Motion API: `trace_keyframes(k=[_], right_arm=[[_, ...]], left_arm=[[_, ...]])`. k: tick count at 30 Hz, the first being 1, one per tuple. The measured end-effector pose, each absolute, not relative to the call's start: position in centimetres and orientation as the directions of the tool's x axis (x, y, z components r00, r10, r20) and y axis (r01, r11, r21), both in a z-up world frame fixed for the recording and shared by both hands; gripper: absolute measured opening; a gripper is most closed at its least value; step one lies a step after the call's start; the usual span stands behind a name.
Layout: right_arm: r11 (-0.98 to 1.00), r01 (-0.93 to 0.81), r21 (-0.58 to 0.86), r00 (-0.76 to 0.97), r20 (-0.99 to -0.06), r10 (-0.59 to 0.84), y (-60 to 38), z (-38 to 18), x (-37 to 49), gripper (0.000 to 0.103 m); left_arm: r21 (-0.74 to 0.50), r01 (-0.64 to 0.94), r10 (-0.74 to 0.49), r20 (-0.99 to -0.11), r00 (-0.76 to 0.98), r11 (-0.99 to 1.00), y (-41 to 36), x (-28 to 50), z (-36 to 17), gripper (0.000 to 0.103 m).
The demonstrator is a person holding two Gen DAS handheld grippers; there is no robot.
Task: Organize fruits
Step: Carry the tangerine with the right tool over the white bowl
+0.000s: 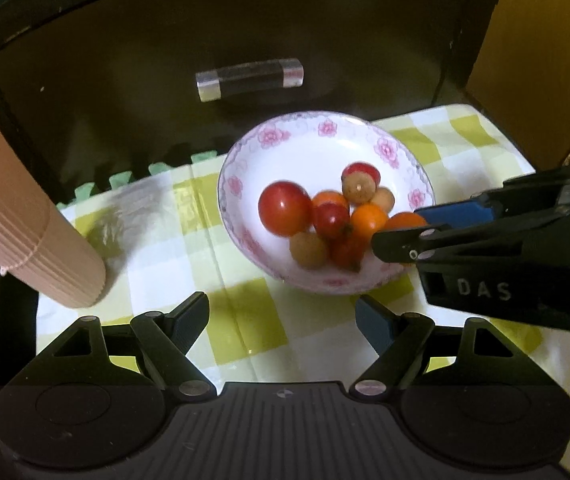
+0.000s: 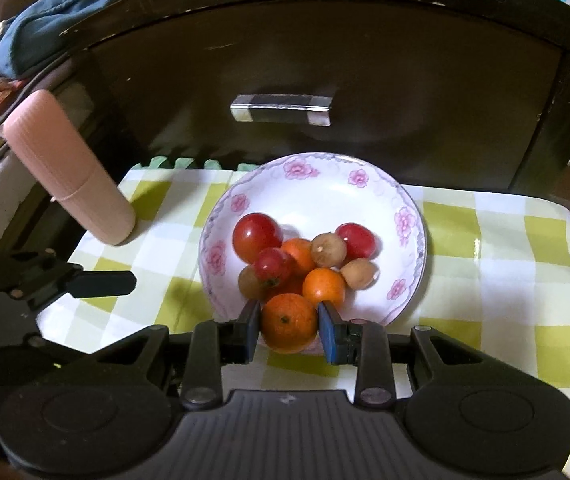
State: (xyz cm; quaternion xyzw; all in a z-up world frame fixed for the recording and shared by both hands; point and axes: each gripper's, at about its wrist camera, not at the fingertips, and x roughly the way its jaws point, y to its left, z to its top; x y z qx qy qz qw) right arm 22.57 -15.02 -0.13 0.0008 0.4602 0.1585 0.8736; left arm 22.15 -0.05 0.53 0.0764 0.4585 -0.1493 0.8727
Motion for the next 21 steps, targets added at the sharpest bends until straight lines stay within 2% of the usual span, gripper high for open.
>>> trace_keyframes(k=[21], right_arm=[[0.967, -0.225, 0.116, 0.547, -0.806, 0.224, -15.4, -1.6, 26.1, 0.030]], left_arm=[[-0.001, 0.298, -0.170, -0.823, 0.542, 0.955, -0.3, 23.5, -0.1, 0.085]])
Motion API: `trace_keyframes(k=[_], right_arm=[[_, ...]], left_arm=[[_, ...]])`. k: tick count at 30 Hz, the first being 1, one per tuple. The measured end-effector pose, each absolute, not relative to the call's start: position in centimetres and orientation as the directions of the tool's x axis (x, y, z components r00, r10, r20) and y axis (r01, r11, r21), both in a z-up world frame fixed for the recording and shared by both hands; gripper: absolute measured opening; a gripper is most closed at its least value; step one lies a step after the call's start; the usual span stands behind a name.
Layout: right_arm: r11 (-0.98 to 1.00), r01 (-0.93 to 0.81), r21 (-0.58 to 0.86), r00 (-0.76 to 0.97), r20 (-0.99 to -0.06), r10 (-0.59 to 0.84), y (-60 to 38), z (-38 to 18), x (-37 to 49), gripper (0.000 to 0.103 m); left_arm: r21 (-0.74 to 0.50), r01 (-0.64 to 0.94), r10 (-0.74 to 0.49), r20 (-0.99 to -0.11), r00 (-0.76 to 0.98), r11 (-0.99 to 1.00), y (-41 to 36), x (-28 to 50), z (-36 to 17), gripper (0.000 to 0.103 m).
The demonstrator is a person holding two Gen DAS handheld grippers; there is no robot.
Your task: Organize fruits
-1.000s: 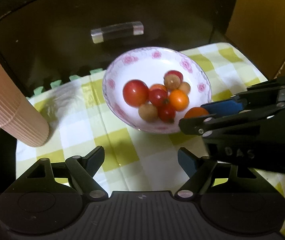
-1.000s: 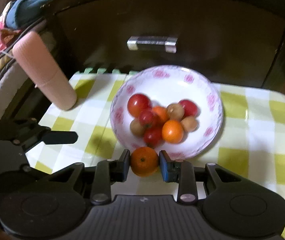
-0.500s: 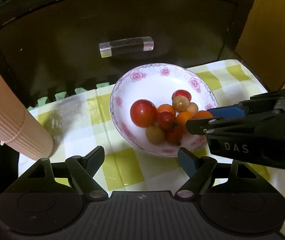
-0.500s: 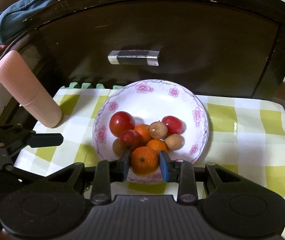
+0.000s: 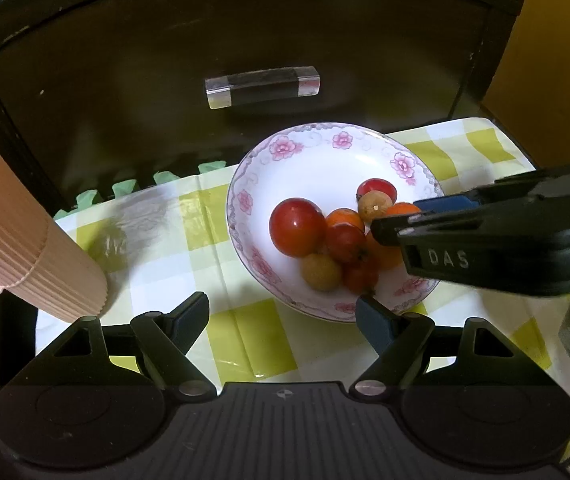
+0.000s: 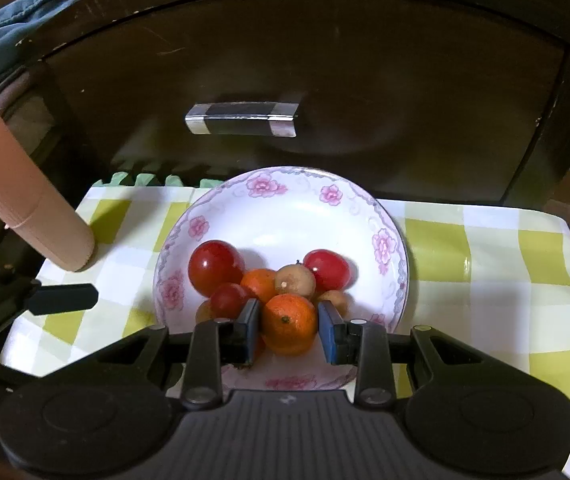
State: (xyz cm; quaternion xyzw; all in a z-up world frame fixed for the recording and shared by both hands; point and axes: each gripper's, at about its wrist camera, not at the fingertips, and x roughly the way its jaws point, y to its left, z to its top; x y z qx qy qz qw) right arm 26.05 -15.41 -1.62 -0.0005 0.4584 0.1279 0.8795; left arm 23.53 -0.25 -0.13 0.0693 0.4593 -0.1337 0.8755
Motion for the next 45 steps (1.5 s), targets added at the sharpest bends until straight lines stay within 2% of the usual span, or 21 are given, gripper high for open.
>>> trace_keyframes(k=[15, 20, 26, 33, 35, 45], right_arm=[[0.971, -0.202, 0.124, 0.560, -0.799, 0.219, -15.2, -1.9, 28.0, 0.032], [0.971, -0.199, 0.133, 0.571, -0.789, 0.225, -15.4, -1.6, 28.0, 0.039], [0.971, -0.188, 0.150, 0.592, -0.772, 0.234, -15.7, -0.9, 27.8, 0.041], [0.976, -0.155, 0.152, 0.627, -0.748, 0.216, -17.0, 0.4, 25.6, 0.041], [0.977, -0.149, 0.149, 0.636, -0.743, 0.210, -17.4, 0.8, 24.5, 0.043], [0.989, -0.113, 0.098, 0.627, -0.765, 0.148, -18.4, 0.7, 19.5, 0.045]], left_arm=[[-0.005, 0.292, -0.165, -0.832, 0.529, 0.957, -0.5, 24.0, -0.8, 0.085], [-0.005, 0.288, -0.163, -0.835, 0.526, 0.958, -0.5, 24.1, -0.8, 0.085], [-0.005, 0.283, -0.160, -0.835, 0.527, 0.959, -0.5, 24.1, -0.7, 0.086], [-0.005, 0.272, -0.156, -0.829, 0.536, 0.962, -0.3, 23.6, -0.3, 0.086], [-0.004, 0.265, -0.152, -0.827, 0.541, 0.964, -0.3, 23.3, -0.1, 0.089], [0.006, 0.234, -0.128, -0.824, 0.552, 0.972, -1.0, 21.0, 0.1, 0.092]])
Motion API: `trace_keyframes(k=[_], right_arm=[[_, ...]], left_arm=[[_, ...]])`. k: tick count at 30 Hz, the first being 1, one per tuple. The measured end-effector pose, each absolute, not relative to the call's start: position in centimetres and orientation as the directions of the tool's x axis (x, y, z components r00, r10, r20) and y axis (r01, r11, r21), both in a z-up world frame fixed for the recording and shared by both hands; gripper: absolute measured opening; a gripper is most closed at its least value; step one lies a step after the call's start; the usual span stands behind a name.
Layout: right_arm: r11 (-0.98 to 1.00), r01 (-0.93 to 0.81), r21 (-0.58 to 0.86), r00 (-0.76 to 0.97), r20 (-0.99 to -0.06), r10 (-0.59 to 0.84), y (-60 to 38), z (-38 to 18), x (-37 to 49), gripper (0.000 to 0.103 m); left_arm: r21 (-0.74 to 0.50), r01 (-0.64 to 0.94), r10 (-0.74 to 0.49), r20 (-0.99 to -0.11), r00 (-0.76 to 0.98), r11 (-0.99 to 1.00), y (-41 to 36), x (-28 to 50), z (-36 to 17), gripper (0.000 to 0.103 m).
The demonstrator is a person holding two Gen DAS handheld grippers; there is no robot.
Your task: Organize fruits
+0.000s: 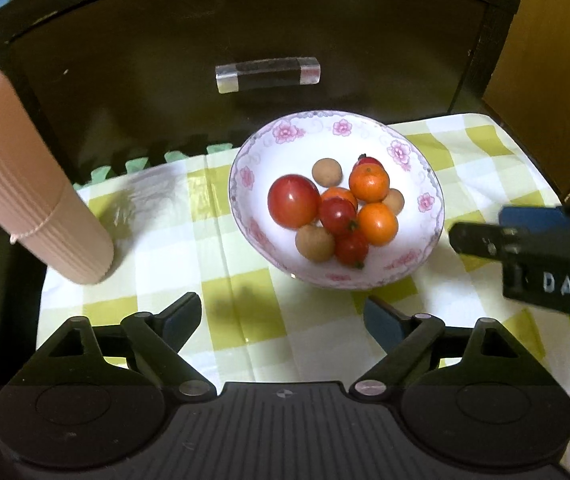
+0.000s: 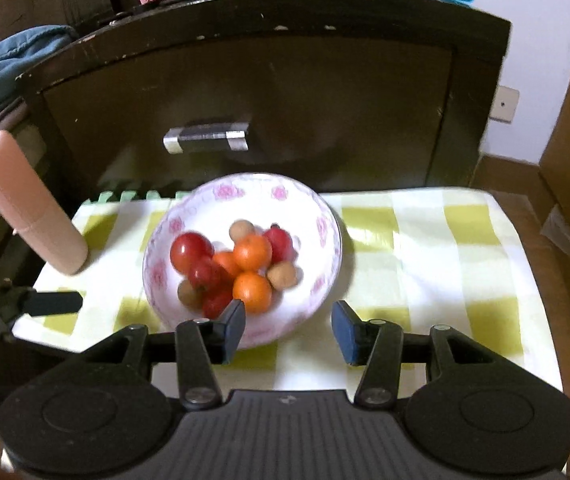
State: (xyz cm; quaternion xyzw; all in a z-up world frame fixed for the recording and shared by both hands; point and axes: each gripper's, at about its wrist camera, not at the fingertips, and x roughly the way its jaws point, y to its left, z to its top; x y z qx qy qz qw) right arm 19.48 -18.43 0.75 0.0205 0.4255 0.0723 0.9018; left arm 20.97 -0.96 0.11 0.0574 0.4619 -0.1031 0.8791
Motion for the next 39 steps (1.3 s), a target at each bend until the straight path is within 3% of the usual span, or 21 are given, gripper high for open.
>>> trace_keyframes(k=[8, 12, 39], right_arm=[[0.990, -0.091, 0.104, 0.608, -0.782, 0.138, -19.0, -0.1, 16.7, 0.046], [0.990, -0.070, 0.124, 0.604, -0.784, 0.141, -19.3, -0.4, 15.5, 0.046], [0.983, -0.024, 0.180, 0.590, -0.792, 0.159, -20.1, -0.8, 9.4, 0.048]], left_arm=[[0.021, 0.188, -0.091, -0.819, 0.566, 0.982, -0.8, 19.2, -0.3, 0.096], [0.018, 0.158, -0.077, -0.813, 0.577, 0.987, -0.5, 18.4, -0.3, 0.102], [0.080, 0.098, -0.005, -0.750, 0.661, 0.992, -0.8, 12.6, 0.1, 0.103]])
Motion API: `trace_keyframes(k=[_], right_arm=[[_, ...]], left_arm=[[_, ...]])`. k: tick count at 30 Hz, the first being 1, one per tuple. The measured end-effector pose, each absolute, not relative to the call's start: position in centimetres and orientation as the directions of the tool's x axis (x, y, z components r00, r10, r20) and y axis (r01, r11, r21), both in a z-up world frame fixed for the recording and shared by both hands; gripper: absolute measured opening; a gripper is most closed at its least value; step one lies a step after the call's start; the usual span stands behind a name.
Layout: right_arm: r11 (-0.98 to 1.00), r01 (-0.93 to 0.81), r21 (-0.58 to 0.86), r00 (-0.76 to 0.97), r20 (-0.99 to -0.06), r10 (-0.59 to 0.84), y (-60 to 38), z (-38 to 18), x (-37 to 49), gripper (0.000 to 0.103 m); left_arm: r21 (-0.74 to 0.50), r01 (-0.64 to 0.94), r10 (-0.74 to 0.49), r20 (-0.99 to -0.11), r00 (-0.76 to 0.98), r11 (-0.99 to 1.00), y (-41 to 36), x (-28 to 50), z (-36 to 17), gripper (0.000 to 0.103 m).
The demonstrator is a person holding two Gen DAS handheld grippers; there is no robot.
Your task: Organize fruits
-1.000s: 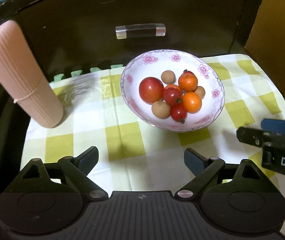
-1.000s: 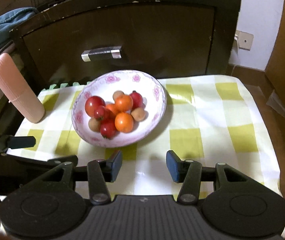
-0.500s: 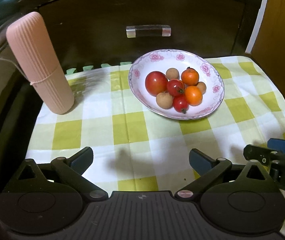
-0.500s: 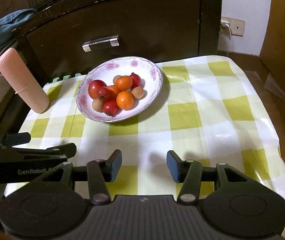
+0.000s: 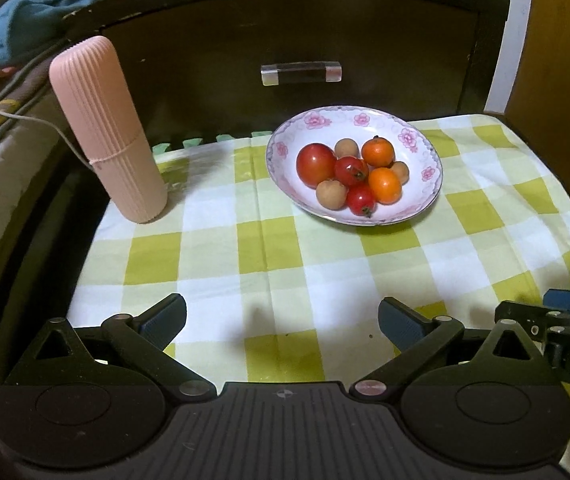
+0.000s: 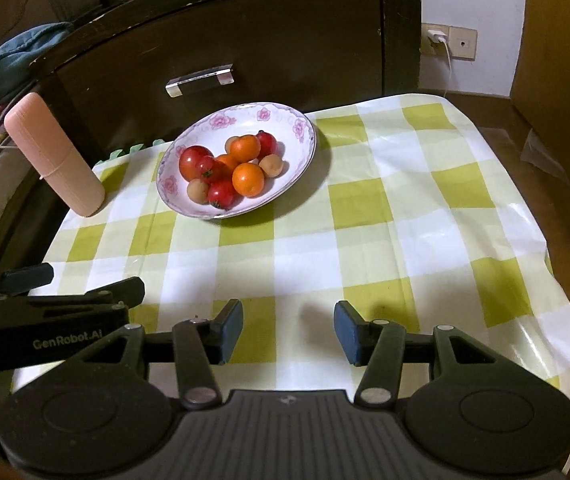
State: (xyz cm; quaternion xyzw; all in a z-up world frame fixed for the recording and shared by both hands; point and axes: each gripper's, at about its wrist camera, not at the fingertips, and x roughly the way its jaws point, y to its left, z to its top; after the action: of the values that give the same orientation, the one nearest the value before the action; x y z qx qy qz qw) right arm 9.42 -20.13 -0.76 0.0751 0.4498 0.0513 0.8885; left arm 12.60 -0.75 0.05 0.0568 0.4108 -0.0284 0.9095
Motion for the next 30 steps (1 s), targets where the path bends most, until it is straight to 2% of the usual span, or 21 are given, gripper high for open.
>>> trace_keyframes(k=[5, 14, 21, 25, 30], right_arm=[[0.985, -0.025, 0.168, 0.589, -0.794, 0.151, -19.9, -1.0, 8.4, 0.048], [0.981, -0.018, 0.194, 0.593, -0.787, 0.166, -19.7, -0.8, 6.2, 0.048], [0.977, -0.020, 0.211, 0.606, -0.775, 0.180, -19.3, -0.1, 4.5, 0.048], [0.976, -0.015, 0.218, 0.610, -0.771, 0.182, -19.3, 0.0, 3.6, 0.048], [0.974, -0.013, 0.225, 0.610, -0.770, 0.186, -19.3, 0.1, 2.7, 0.048]], left_arm=[[0.138, 0.094, 0.040, -0.743, 0.668, 0.986, -1.1, 11.6, 0.1, 0.103], [0.120, 0.100, 0.020, -0.734, 0.679, 0.988, -0.9, 9.4, 0.5, 0.103], [0.163, 0.112, 0.041, -0.720, 0.693, 0.980, -1.4, 7.7, 1.0, 0.103], [0.119, 0.123, 0.000, -0.719, 0.695, 0.985, -1.1, 6.8, 1.4, 0.103], [0.162, 0.114, 0.034, -0.704, 0.709, 0.980, -1.3, 6.0, 1.5, 0.103]])
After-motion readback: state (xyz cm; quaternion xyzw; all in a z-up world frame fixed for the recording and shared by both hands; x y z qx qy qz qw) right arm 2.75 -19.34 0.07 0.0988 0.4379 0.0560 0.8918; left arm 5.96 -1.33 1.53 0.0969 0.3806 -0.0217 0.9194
